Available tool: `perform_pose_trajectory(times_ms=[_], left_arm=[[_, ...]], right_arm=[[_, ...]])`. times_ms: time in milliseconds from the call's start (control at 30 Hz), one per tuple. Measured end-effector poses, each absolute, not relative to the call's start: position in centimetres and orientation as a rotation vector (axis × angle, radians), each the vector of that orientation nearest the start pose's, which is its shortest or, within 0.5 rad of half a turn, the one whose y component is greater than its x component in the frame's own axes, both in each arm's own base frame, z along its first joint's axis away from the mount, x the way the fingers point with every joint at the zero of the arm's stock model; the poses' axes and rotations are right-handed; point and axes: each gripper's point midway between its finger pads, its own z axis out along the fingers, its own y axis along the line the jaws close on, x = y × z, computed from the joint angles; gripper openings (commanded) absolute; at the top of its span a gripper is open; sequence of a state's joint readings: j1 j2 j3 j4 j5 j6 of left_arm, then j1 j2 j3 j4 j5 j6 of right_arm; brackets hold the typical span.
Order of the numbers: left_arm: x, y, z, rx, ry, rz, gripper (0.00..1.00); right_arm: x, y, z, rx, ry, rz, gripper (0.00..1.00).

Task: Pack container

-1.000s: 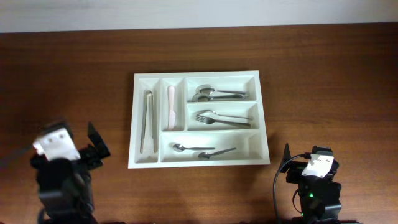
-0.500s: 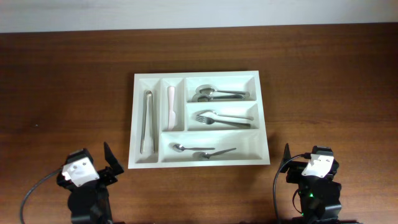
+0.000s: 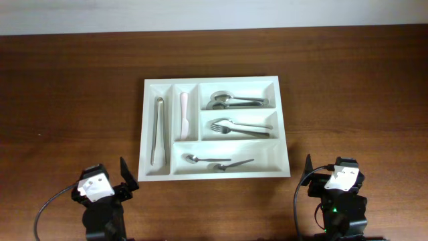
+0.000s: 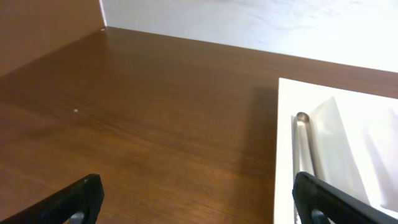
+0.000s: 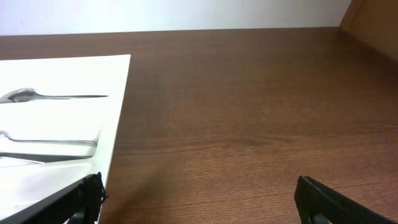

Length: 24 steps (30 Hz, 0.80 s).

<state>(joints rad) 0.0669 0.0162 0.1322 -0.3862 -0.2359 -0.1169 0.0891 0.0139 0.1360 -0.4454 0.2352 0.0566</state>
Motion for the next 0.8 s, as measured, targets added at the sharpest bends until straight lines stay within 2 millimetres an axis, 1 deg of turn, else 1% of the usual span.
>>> perform_pose_trajectory(times_ms=[100, 800], left_arm=[[22.28, 5.27, 14.0, -0.322, 1.808, 0.174, 0.99], [22.28, 5.27, 13.94, -0.322, 1.809, 0.175, 0.99]], right_arm=[[22.32, -2.03, 12.99, 0.129, 1.882, -0.123, 0.99], [22.32, -2.03, 12.99, 0.129, 1.882, -0.123, 0.99]])
